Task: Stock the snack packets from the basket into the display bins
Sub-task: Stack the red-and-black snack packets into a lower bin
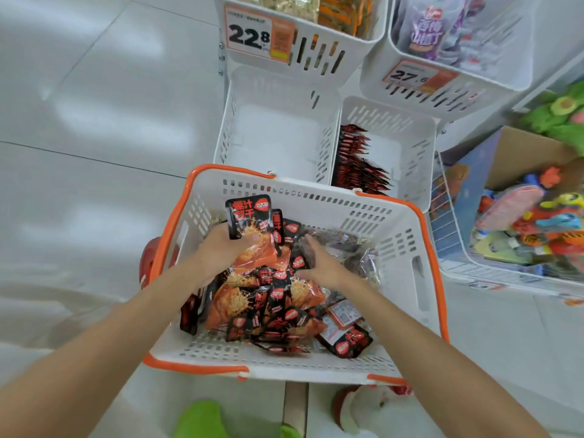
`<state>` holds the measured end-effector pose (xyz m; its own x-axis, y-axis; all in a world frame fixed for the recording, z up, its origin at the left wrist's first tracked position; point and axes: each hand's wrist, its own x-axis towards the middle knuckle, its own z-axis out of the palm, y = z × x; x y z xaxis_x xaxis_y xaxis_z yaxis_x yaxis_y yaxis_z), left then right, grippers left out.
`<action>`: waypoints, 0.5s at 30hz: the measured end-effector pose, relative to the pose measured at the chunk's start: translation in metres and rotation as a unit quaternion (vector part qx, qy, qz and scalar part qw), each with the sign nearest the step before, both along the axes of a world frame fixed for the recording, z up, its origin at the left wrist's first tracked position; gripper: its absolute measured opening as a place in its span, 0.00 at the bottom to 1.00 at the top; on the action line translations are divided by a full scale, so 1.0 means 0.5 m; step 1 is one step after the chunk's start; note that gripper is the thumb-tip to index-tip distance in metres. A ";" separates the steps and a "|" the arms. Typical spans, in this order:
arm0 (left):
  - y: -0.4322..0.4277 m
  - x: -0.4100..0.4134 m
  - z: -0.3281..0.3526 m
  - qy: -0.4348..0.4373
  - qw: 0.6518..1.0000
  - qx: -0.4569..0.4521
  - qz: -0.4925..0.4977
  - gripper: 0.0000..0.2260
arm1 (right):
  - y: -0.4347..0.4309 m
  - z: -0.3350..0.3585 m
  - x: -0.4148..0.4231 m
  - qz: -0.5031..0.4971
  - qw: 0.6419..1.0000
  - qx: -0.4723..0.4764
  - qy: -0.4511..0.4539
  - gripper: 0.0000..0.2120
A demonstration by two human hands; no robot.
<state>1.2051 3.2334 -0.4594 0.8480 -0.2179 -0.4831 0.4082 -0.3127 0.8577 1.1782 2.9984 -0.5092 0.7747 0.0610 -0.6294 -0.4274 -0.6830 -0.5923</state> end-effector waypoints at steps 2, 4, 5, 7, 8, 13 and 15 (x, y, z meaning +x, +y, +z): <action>0.011 0.003 0.008 0.002 0.999 -0.006 0.041 0.05 | 0.008 -0.049 -0.015 -0.028 0.999 -0.031 -0.005 0.36; 0.026 0.012 0.005 0.017 0.998 -0.021 0.056 0.12 | 0.005 -0.059 -0.018 -0.028 0.996 -0.069 -0.052 0.21; 0.035 0.015 0.005 0.030 0.996 -0.042 0.069 0.16 | -0.002 -0.044 -0.016 -0.029 0.993 -0.085 -0.082 0.16; 0.048 0.021 0.013 0.048 0.989 -0.109 0.093 0.21 | -0.025 0.006 0.000 -0.075 0.981 -0.094 -0.154 0.10; 0.051 0.022 0.014 0.052 0.984 -0.143 0.097 0.23 | -0.034 0.043 0.014 -0.115 0.972 -0.075 -0.192 0.08; 0.019 0.021 0.022 0.084 0.983 -0.164 0.016 0.23 | 0.050 0.171 0.069 -0.189 0.939 0.202 -0.205 0.07; 0.020 0.026 0.030 0.089 0.986 -0.144 -0.003 0.15 | 0.099 0.167 0.081 -0.151 0.940 0.269 -0.148 0.10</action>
